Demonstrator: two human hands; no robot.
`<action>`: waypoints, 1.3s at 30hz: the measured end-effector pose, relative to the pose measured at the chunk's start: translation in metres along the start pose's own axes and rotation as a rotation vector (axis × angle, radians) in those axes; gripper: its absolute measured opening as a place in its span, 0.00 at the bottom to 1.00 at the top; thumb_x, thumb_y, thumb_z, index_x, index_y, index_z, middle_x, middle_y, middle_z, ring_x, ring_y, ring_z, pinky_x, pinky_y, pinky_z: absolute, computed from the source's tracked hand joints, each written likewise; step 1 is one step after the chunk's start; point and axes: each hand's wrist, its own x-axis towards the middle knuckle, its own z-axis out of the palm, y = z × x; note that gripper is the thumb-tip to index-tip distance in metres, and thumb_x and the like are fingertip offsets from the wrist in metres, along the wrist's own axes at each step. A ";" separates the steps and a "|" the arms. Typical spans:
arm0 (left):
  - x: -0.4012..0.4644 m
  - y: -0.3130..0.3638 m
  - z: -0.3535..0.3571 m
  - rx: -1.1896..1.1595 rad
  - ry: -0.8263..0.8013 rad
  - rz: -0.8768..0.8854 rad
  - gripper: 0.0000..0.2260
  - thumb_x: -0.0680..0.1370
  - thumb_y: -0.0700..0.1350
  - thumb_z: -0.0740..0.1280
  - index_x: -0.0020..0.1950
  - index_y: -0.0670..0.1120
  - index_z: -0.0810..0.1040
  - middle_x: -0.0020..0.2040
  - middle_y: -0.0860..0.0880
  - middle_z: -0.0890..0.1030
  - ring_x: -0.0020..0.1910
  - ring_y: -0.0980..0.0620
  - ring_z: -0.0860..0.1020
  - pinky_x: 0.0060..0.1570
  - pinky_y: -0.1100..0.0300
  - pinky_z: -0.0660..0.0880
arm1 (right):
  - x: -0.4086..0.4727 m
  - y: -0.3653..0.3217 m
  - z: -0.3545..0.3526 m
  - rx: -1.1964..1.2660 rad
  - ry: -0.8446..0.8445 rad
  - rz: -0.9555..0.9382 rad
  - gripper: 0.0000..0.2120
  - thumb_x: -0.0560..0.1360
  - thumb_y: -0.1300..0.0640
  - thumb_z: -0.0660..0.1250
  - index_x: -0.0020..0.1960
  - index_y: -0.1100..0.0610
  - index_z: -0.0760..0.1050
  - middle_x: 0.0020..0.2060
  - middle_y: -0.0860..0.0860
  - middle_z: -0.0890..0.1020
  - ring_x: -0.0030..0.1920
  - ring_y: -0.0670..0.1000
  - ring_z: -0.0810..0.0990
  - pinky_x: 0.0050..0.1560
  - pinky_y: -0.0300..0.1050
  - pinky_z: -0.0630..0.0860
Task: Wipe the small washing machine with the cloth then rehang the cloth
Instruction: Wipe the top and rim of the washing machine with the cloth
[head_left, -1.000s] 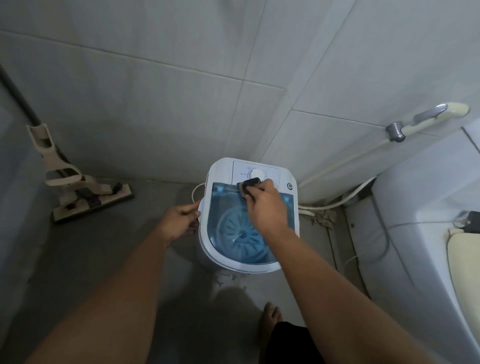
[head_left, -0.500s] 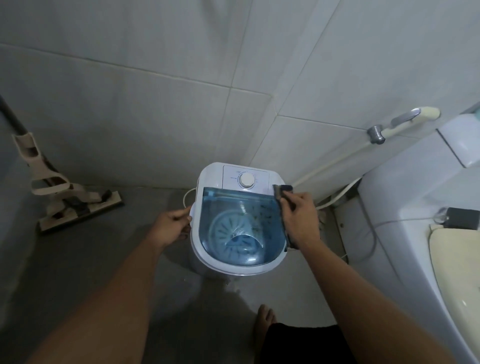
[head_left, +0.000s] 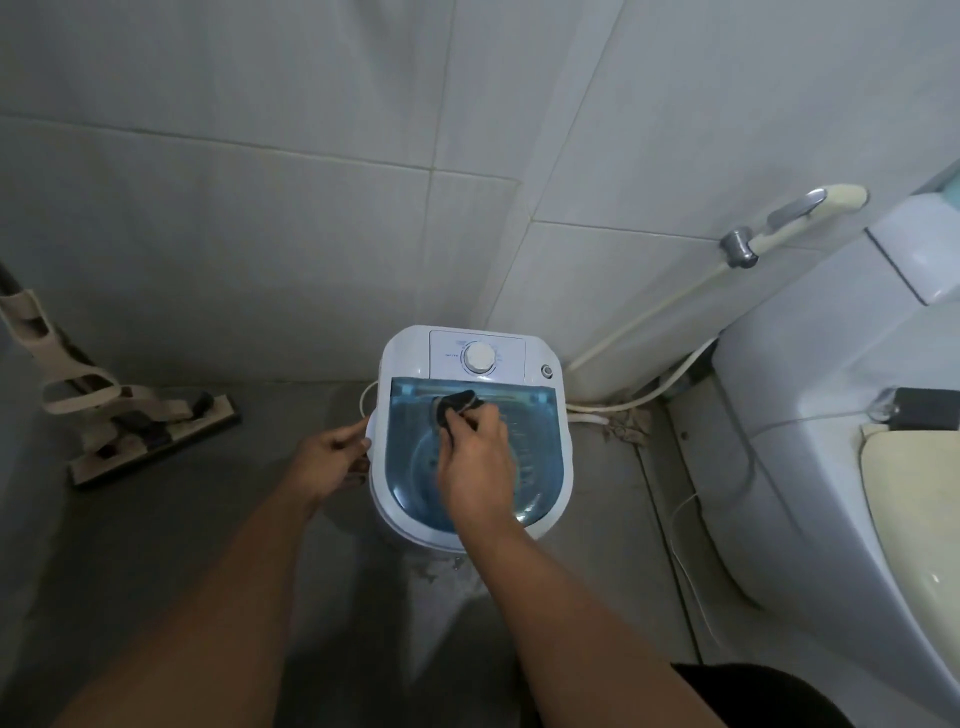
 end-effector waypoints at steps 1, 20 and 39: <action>0.000 0.000 0.000 -0.002 -0.002 0.000 0.16 0.80 0.41 0.65 0.67 0.50 0.77 0.50 0.37 0.83 0.46 0.46 0.80 0.47 0.54 0.79 | -0.002 -0.006 0.004 0.006 -0.009 -0.027 0.14 0.80 0.55 0.66 0.64 0.52 0.80 0.59 0.54 0.75 0.56 0.57 0.76 0.51 0.54 0.80; -0.004 0.004 0.000 -0.002 -0.042 -0.025 0.16 0.81 0.41 0.63 0.69 0.51 0.76 0.45 0.40 0.80 0.41 0.48 0.77 0.37 0.64 0.78 | -0.008 0.085 -0.039 0.012 0.074 0.031 0.15 0.79 0.54 0.68 0.64 0.56 0.82 0.56 0.54 0.77 0.52 0.55 0.79 0.56 0.49 0.79; 0.001 0.002 -0.001 0.023 -0.011 -0.027 0.15 0.80 0.39 0.64 0.66 0.49 0.78 0.44 0.40 0.82 0.37 0.46 0.79 0.53 0.48 0.77 | -0.037 0.088 -0.060 0.170 0.045 0.264 0.15 0.80 0.54 0.69 0.66 0.55 0.80 0.58 0.51 0.74 0.52 0.48 0.77 0.61 0.52 0.79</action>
